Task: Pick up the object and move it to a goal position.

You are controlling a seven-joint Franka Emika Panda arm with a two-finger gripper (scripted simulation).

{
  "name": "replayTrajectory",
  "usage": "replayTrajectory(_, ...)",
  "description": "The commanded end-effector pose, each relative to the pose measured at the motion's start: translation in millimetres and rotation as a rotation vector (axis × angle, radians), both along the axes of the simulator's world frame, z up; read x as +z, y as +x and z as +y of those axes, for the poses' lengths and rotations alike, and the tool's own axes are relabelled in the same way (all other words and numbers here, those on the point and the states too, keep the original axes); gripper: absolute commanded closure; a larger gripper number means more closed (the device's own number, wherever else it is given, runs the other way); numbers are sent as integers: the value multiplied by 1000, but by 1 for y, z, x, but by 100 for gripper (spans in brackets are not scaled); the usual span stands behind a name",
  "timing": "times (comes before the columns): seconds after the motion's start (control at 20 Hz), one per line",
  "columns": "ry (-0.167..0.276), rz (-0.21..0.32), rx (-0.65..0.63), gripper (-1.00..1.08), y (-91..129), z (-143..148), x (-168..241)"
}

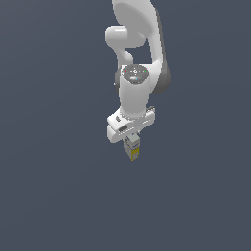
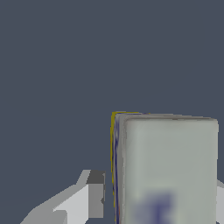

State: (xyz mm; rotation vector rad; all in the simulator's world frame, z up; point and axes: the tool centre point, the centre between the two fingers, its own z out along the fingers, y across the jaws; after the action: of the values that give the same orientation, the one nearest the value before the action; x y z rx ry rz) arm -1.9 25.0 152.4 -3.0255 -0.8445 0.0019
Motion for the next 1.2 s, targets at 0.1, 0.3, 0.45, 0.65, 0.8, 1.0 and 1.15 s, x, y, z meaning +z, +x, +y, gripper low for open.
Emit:
replayTrajectory(0.1, 0, -1, 0, 108, 1, 0, 0)
replayTrajectory(0.3, 0, -1, 0, 108, 1, 0, 0)
replayTrajectory(0.45, 0, -1, 0, 108, 0, 0, 0)
replayTrajectory(0.65, 0, -1, 0, 108, 1, -6, 5)
replayTrajectory(0.8, 0, -1, 0, 108, 2, -18, 15)
replayTrajectory(1.0, 1, -1, 0, 108, 4, -44, 36)
replayTrajectory(1.15, 1, -1, 1, 108, 6, -69, 57)
